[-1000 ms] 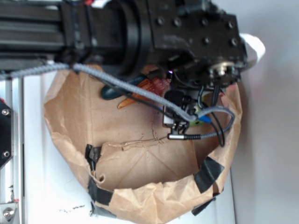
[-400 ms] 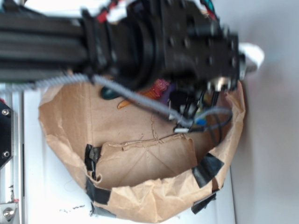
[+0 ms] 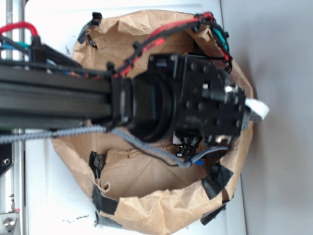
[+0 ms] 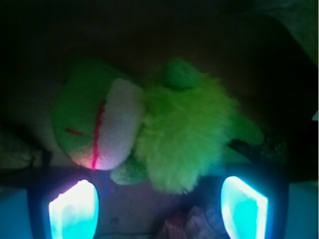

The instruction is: Grab the shell.

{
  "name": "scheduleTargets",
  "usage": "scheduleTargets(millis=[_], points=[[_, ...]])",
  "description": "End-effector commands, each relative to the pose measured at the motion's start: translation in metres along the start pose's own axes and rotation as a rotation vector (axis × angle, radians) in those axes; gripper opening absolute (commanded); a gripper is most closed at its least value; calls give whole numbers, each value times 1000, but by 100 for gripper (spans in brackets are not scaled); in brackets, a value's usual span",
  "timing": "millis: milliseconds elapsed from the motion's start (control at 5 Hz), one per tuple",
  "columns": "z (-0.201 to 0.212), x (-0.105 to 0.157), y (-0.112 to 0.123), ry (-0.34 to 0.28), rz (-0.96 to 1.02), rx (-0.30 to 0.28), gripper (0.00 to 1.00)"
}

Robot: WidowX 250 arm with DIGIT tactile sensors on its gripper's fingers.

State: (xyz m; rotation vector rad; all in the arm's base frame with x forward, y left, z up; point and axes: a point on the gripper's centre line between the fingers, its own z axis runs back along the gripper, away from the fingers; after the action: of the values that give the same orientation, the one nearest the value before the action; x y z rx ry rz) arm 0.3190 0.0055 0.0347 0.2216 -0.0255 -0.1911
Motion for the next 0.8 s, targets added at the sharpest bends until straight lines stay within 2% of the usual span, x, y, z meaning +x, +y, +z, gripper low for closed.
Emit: scheduleTargets(millis=[0,200,400,600], points=[[-5,2,1,8,24,15,100],[24,0,13,-33,43,-41,100],[52,-2,28,17,48,-116,100],[56,-25,39,-17,19,-119,100]])
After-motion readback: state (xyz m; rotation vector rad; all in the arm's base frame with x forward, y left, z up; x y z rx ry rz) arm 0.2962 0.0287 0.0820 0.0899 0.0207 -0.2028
